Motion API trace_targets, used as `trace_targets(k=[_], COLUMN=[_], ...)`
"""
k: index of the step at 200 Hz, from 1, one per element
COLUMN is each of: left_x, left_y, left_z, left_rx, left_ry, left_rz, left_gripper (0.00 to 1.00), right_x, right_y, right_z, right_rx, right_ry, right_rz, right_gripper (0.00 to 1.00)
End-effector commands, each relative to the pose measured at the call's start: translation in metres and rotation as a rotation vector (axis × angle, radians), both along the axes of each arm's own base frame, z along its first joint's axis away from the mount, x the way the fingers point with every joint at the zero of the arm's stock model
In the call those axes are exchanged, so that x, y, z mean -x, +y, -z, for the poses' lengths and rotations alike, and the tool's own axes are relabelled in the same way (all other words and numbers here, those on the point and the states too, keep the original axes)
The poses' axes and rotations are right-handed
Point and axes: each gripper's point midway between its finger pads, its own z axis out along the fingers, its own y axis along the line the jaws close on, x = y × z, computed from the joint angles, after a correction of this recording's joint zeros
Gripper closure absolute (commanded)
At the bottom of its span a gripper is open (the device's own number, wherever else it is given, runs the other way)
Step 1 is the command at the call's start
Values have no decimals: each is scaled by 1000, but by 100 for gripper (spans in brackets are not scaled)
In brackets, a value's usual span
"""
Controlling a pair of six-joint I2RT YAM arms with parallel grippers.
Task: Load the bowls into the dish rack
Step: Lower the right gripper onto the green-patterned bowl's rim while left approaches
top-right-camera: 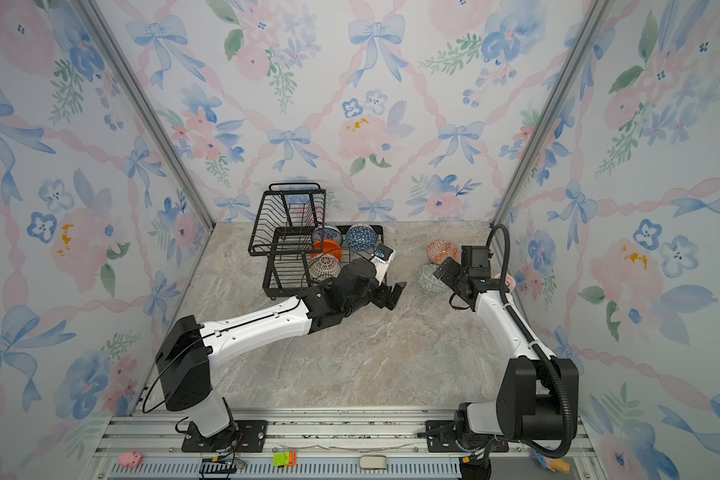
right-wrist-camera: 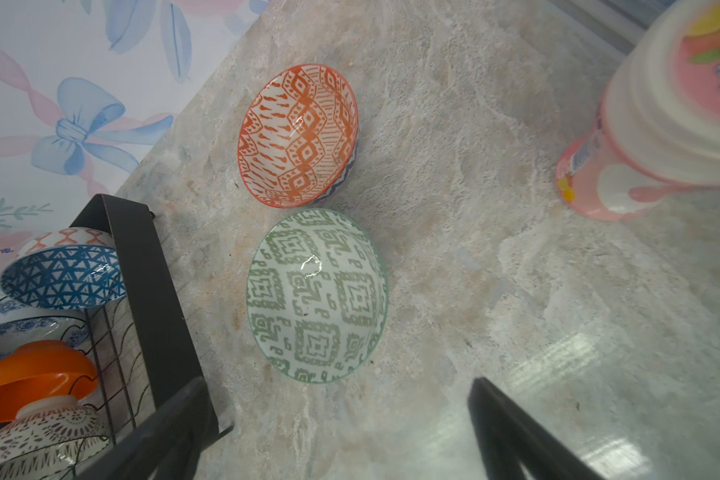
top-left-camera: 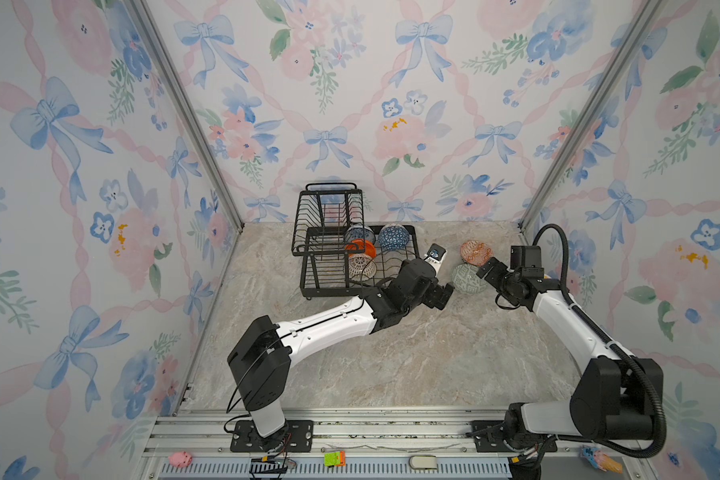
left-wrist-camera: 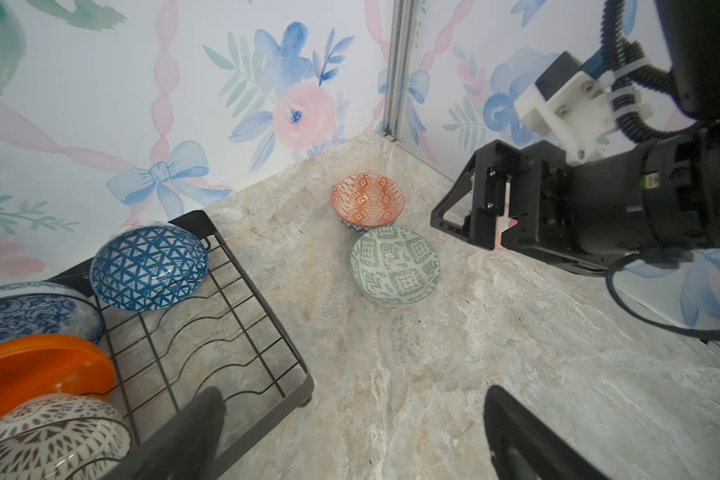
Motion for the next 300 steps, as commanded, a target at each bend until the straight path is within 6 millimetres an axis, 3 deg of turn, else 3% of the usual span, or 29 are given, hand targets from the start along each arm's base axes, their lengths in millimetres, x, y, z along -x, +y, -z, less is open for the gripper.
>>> trace_targets(k=[1,39,75,110,118,164,192,247,300], left_x=[-6,-15,-26,-30,-32,-42,-38,-28,-19], left_y=[-16,-33,-43,-54,-55,-57,-62,-62,-58], left_z=[4,12,19,32,37,47,55,57,55], left_rx=[43,54,73,67,63,105,124,132,162], left_ry=[31,52,93,118,126,192,233,253,295], left_rz=[-13,2,23,59,66,83,83,76,74], left_gripper=[2,2,2,2,2,2,2,2,2], right_x=[-1,-9,-17,-19,-18,-25,-25,-26,-24], right_y=[-2,-9,0,1,0,1,4,5,6], right_z=[20,46,65,73,84,90,96,106,95], right_rx=[-35,-70,-114,-105,-105,-107,-83,-78,-63], right_ry=[60,113,131,145,172,180,192,210,183], right_rz=[-26,-10,-45,-59,-59,-64,-95,-97,-101], right_gripper=[3,12,25,28,29,39,51,62,80])
